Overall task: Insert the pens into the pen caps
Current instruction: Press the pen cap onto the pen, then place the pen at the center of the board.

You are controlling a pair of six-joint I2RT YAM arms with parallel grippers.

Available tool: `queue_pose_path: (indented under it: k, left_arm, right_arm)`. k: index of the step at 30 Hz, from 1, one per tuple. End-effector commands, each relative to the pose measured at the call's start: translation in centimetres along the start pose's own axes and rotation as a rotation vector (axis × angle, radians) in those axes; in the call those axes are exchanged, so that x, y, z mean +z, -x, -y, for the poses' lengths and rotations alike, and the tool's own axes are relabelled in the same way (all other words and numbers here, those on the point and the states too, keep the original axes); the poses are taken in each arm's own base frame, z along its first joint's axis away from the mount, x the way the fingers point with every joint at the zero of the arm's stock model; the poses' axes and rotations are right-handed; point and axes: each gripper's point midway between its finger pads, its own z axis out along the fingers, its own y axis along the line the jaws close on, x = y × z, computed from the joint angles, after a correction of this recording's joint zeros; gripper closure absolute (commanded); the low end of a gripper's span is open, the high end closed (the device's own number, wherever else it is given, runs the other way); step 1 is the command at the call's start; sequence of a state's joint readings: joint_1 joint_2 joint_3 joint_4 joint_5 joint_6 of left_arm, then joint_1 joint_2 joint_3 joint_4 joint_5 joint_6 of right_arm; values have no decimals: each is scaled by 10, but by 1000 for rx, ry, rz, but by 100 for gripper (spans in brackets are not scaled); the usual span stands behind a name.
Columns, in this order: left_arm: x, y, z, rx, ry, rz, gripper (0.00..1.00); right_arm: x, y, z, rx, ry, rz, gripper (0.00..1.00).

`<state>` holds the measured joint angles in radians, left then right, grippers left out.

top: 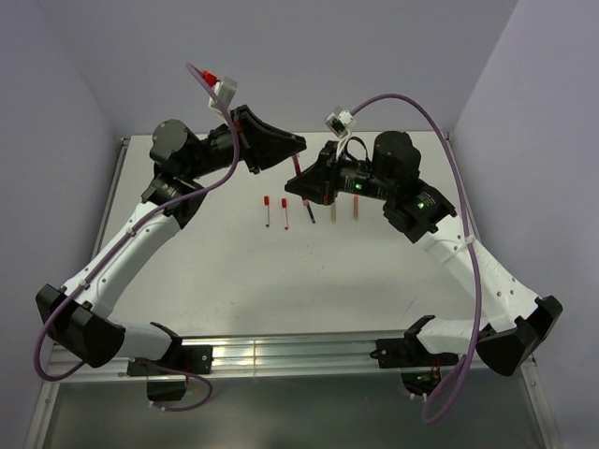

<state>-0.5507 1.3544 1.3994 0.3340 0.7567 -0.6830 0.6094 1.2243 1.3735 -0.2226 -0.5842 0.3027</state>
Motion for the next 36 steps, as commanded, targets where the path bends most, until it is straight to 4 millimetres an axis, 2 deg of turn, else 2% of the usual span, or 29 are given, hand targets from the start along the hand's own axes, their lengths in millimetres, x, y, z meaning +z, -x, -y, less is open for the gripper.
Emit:
queue_pose_path:
  k: [1, 4, 11, 17, 19, 22, 24, 27, 28, 31, 34, 36]
  left_arm:
    - [-31, -62, 63, -144, -299, -299, 100]
    - [-36, -62, 73, -132, -358, -305, 100]
    - [-42, -65, 82, -133, -415, -315, 100]
    - [-36, -59, 77, -128, -375, -302, 100]
    - [-31, -59, 67, -140, -323, -297, 100]
    - [-20, -45, 56, -114, -249, -252, 100]
    - [-15, -37, 50, -113, -201, -224, 100]
    - [-12, -26, 40, -111, -141, -191, 100]
    - [-11, -23, 38, -107, -132, -184, 100]
    - [-10, -10, 31, -104, -100, -147, 100]
    - [-11, 7, 21, -94, -46, -95, 100]
    - [-11, 18, 12, -83, -6, -67, 100]
  right_arm:
    - [-43, 132, -10, -147, -49, 483, 100]
    - [-47, 132, -11, -145, -26, 486, 100]
    - [-47, 131, -10, -144, -4, 472, 100]
    - [-43, 128, -10, -140, 10, 443, 100]
    - [-42, 126, -11, -136, 17, 429, 100]
    - [-40, 122, -9, -133, 12, 405, 100]
    - [-39, 120, -8, -137, 11, 394, 95]
    - [-38, 114, -8, -137, 10, 368, 80]
    - [-39, 112, -8, -135, 10, 358, 72]
    - [-39, 108, -8, -136, 7, 333, 61]
    - [-39, 100, -7, -128, 6, 310, 53]
    - [-40, 94, -5, -125, 0, 297, 51]
